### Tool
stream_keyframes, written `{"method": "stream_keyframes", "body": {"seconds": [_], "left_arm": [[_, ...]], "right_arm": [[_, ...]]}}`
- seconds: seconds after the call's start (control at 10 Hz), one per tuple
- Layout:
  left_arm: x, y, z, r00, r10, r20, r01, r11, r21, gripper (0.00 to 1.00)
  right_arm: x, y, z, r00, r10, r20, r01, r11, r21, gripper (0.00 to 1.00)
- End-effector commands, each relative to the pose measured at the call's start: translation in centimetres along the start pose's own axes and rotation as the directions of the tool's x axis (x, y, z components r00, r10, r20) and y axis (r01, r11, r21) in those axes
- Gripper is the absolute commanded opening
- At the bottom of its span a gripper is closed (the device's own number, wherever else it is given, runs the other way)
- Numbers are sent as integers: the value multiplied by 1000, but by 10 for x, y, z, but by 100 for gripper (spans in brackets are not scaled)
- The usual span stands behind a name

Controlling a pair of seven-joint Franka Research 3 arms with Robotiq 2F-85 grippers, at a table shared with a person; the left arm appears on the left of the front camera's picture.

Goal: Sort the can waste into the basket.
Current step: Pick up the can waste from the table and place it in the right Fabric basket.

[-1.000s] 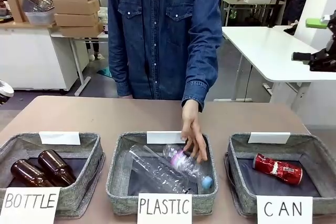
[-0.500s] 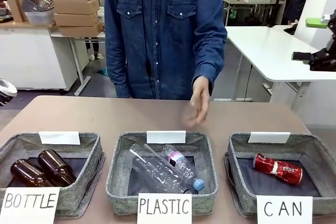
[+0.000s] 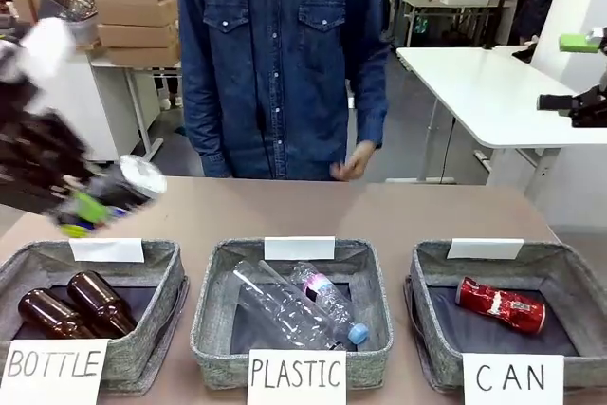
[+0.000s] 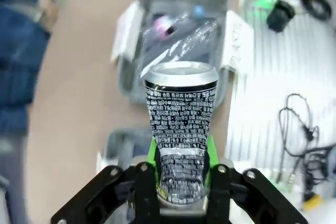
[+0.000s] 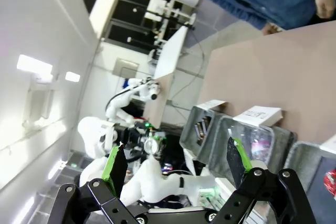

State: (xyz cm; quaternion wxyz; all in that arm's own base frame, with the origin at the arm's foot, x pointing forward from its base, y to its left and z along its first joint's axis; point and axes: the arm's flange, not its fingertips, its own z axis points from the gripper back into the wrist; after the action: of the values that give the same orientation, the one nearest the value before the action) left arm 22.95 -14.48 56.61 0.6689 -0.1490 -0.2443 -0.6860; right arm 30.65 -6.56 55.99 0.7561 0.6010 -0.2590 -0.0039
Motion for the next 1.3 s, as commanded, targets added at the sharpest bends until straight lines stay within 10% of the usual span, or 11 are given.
{"method": "stream_keyframes", "body": {"seconds": [0.0, 0.4, 0.6, 1.2], "left_arm": [[66, 17, -54, 979, -198, 57, 200, 979, -34, 37], [232, 31, -160, 926, -375, 49, 375, 927, -6, 37], [305, 53, -216, 930, -357, 82, 364, 927, -93, 37], [353, 38, -311, 934, -342, 99, 357, 899, -255, 37]], "right_arm": [[-3, 17, 45, 999, -6, -46, 0, 991, -134, 100], [-61, 31, 153, 988, 5, -151, -52, 949, -312, 100], [-30, 22, 112, 997, -13, -80, -10, 959, -285, 100], [-30, 22, 112, 997, -13, -80, -10, 959, -285, 100]]}}
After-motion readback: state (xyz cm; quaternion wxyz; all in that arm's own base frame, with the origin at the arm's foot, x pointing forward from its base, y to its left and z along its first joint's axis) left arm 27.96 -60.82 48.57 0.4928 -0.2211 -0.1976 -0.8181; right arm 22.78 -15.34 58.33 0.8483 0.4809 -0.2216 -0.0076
